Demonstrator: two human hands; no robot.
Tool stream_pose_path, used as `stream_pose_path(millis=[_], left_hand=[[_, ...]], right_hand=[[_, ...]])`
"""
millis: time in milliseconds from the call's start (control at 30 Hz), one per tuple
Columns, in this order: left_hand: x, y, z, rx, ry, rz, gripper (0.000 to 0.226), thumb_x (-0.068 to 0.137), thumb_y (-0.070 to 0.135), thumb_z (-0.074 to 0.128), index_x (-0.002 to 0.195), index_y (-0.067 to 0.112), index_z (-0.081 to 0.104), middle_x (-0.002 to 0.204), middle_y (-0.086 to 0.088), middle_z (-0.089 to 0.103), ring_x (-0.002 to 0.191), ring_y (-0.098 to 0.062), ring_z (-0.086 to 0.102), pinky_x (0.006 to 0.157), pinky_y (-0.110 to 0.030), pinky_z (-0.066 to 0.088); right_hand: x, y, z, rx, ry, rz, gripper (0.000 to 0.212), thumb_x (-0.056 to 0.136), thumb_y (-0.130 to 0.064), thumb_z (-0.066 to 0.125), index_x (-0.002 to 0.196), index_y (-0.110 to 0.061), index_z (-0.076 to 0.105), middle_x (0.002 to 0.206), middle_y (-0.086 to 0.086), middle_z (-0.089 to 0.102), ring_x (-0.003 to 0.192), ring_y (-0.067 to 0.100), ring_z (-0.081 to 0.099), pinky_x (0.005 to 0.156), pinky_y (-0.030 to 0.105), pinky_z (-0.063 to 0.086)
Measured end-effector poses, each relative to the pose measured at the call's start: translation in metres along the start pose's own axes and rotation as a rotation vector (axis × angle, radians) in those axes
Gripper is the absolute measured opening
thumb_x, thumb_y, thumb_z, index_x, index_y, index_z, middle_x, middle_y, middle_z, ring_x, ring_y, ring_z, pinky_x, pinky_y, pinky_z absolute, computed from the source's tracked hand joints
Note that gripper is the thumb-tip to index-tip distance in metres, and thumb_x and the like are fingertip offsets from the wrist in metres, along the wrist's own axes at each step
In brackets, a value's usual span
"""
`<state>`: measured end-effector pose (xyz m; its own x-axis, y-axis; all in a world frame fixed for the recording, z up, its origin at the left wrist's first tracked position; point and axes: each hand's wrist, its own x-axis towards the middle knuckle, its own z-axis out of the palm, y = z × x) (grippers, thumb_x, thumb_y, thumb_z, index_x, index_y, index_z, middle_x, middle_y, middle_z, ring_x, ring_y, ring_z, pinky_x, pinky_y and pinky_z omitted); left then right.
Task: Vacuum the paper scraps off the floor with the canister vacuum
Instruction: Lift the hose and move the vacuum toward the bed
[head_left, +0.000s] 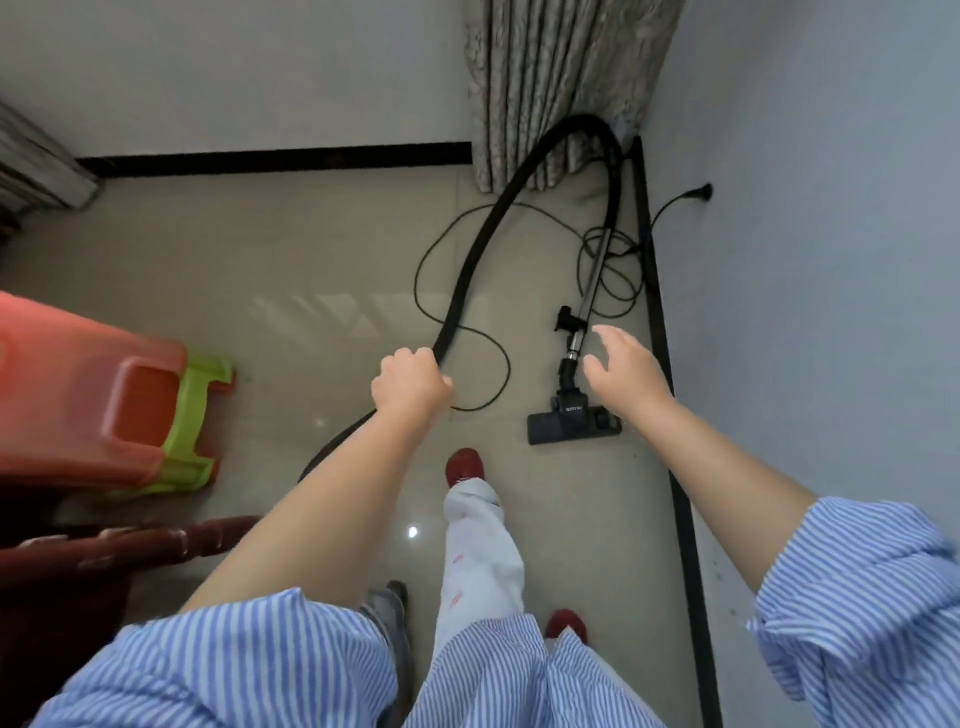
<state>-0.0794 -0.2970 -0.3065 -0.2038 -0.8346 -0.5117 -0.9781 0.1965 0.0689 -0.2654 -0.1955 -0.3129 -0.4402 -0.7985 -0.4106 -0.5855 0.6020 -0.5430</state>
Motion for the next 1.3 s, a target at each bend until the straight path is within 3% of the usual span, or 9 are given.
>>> stream_pose_path(millis=[400, 833, 967, 1100, 1300], left_hand=[[0.225, 0.032, -0.177, 0.031, -0.04, 0.033, 0.034, 0.094, 0.023, 0.041, 0.122, 0.006, 0.049, 0.127, -0.015, 0.048, 0.122, -0.031, 0.043, 0.092, -0.037, 0.041], [0.45, 0.154, -0.251, 0.123, -0.173, 0.122, 0.041, 0.093, 0.027, 0.044, 0.13, 0.01, 0.046, 0.131, -0.013, 0.049, 0.121, -0.029, 0.046, 0.092, -0.036, 0.044], [0.523, 0.189, -0.243, 0.114, -0.185, 0.127, 0.041, 0.095, 0.028, 0.044, 0.131, 0.009, 0.045, 0.131, -0.014, 0.05, 0.121, -0.031, 0.048, 0.091, -0.035, 0.044], [0.581, 0.211, -0.197, 0.05, -0.255, 0.108, 0.044, 0.096, 0.029, 0.044, 0.135, 0.009, 0.042, 0.135, -0.013, 0.047, 0.122, -0.03, 0.048, 0.092, -0.033, 0.043], [0.665, 0.219, -0.081, 0.029, -0.409, 0.092, 0.045, 0.096, 0.027, 0.045, 0.135, 0.005, 0.041, 0.134, -0.015, 0.049, 0.123, -0.031, 0.047, 0.094, -0.033, 0.041]], right_hand=[[0.23, -0.093, -0.102, 0.016, 0.023, 0.138, 0.047, 0.096, -0.016, 0.041, 0.142, -0.007, 0.033, 0.149, 0.01, 0.033, 0.137, 0.025, 0.03, 0.108, 0.031, 0.026], [0.475, -0.071, -0.173, 0.113, -0.1, 0.275, 0.049, 0.095, -0.015, 0.048, 0.141, -0.007, 0.034, 0.14, 0.013, 0.044, 0.124, 0.027, 0.046, 0.099, 0.032, 0.037], [0.549, -0.061, -0.164, 0.081, -0.126, 0.294, 0.048, 0.095, -0.017, 0.046, 0.141, -0.007, 0.036, 0.141, 0.014, 0.044, 0.126, 0.028, 0.044, 0.099, 0.029, 0.037], [0.606, -0.044, -0.119, -0.009, -0.202, 0.298, 0.038, 0.094, -0.017, 0.046, 0.128, -0.001, 0.048, 0.131, 0.019, 0.052, 0.117, 0.032, 0.05, 0.082, 0.028, 0.039], [0.67, -0.004, -0.023, -0.015, -0.288, 0.281, 0.046, 0.096, -0.02, 0.044, 0.14, -0.008, 0.037, 0.141, 0.014, 0.043, 0.128, 0.026, 0.042, 0.095, 0.024, 0.034]])
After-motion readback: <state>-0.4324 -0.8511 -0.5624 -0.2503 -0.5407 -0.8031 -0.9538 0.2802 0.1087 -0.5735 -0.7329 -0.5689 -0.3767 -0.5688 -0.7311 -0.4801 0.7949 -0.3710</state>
